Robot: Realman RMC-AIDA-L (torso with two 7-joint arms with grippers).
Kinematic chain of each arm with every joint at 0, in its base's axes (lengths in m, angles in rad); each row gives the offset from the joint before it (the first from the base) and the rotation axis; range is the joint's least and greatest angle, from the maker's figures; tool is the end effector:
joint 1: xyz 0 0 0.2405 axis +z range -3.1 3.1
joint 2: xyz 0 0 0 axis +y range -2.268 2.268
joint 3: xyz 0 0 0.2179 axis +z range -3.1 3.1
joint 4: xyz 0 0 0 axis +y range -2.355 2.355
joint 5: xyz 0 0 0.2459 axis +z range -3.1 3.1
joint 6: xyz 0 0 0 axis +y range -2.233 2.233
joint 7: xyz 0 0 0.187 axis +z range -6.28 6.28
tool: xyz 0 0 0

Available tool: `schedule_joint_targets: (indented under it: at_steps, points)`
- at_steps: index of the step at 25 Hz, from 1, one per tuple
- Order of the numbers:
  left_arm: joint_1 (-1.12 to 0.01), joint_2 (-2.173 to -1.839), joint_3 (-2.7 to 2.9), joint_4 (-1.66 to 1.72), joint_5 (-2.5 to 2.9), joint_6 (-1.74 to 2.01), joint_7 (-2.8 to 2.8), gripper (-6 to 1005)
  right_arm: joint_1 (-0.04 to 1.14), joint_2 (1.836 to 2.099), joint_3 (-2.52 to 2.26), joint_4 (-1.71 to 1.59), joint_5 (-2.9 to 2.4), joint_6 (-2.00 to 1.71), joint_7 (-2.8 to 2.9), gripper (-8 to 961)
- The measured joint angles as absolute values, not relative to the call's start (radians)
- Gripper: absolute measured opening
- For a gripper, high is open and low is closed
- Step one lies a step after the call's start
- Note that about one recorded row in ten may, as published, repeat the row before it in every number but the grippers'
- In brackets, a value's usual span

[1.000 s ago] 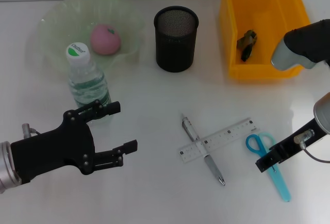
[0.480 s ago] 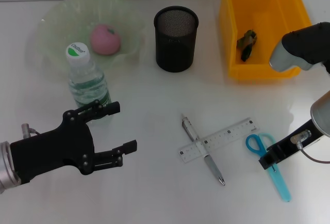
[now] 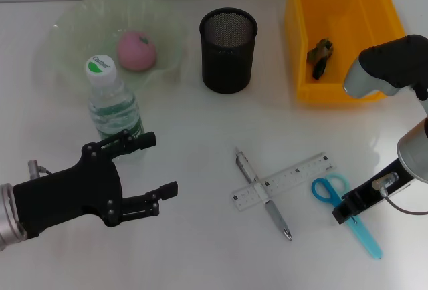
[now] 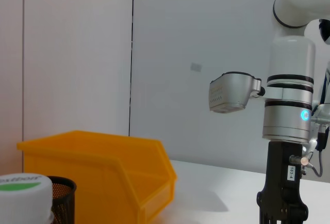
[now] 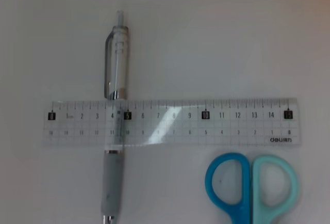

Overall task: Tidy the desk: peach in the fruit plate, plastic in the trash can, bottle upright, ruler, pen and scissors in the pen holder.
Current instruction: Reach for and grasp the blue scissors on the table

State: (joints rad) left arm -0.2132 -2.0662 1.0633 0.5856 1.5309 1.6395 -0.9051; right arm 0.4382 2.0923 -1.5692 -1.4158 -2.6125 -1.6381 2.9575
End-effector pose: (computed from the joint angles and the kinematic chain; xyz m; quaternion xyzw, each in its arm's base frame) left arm -0.2615 0.2700 -0.0391 -0.9249 -0.0999 -0.3287 0.1628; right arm 0.1946 0.3185 -0.0466 -0.8258 0.4959 -0.2239 0.1483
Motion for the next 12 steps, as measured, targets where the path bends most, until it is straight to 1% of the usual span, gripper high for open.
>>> schedule_joint_targets:
  at_steps: [12]
  points:
    - [-0.213, -2.066, 1.058, 0.586, 1.531, 1.64, -0.905, 864, 0.443, 2.092, -1.59, -1.408, -2.621, -1.636, 2.957, 366]
